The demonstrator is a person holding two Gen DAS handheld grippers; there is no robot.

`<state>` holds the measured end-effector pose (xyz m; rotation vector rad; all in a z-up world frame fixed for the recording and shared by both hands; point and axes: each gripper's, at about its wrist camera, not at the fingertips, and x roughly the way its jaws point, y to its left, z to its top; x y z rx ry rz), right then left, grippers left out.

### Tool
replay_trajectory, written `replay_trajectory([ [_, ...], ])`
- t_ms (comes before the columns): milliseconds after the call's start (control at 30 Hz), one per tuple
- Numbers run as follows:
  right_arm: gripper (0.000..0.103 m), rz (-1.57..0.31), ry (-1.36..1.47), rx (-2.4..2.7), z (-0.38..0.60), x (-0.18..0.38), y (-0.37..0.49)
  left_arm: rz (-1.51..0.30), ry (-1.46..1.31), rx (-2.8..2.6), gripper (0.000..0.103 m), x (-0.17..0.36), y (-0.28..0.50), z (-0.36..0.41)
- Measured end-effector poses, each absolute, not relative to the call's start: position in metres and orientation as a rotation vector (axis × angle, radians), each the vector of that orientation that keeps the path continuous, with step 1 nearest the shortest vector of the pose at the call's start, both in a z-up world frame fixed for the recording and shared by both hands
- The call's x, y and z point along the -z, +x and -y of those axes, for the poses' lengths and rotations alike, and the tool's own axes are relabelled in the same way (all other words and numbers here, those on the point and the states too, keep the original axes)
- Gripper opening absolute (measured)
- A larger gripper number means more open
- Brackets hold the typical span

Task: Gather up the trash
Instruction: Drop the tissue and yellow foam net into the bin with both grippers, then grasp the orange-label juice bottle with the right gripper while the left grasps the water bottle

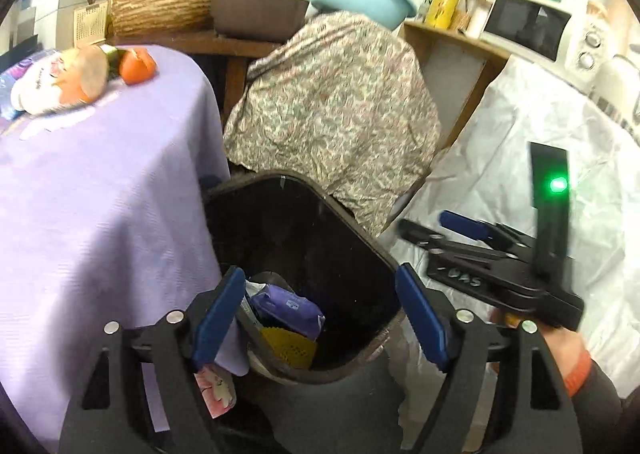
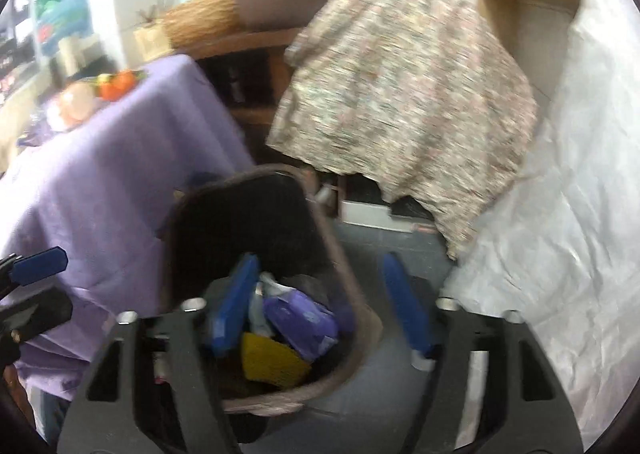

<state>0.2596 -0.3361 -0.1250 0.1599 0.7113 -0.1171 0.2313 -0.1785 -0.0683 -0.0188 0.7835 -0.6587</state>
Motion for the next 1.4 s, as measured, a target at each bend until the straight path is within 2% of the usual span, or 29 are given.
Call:
replay_trajectory([
  [300, 0.08, -0.648, -0.001, -0.282, 0.231, 0.061, 0.315, -0.722, -0.054, 0.55, 0.085, 0.017, 0.229, 0.099],
  [433, 0.083, -0.616, -0.09, -0.406, 0.187, 0.033, 0.34, -0.687, -0.073, 0.475, 0.087, -0.004, 0.232, 0.055],
  [667, 0.083, -0.629, -0.298, -0.528, 0.116, 0.004, 0.398, -0.652, -0.057, 0.314, 0.089, -0.026, 0.24, -0.026],
  [1000, 0.083, -0.777, -0.606, -0.585, 0.046, 0.013, 0.492, -0.67, -0.019, 0.209, 0.09, -0.029, 0.261, -0.093],
  [1200, 0.083, -0.824, -0.852, -0.618, 0.018, 0.031, 0.506, -0.699, 0.018, 0.216, 0.09, -0.025, 0.285, -0.106],
  [1267, 0.075, -0.834, -0.914, -0.605, 0.015, 0.04, 0.507, -0.699, 0.034, 0.218, 0.09, -0.029, 0.297, -0.109],
  [1300, 0.062, -0.853, -0.924, -0.604, 0.015, 0.044, 0.509, -0.702, 0.035, 0.225, 0.09, -0.031, 0.303, -0.11],
  [1400, 0.062, -0.865, -0.869, -0.612, 0.019, 0.043, 0.513, -0.699, 0.034, 0.231, 0.09, -0.042, 0.327, -0.115],
])
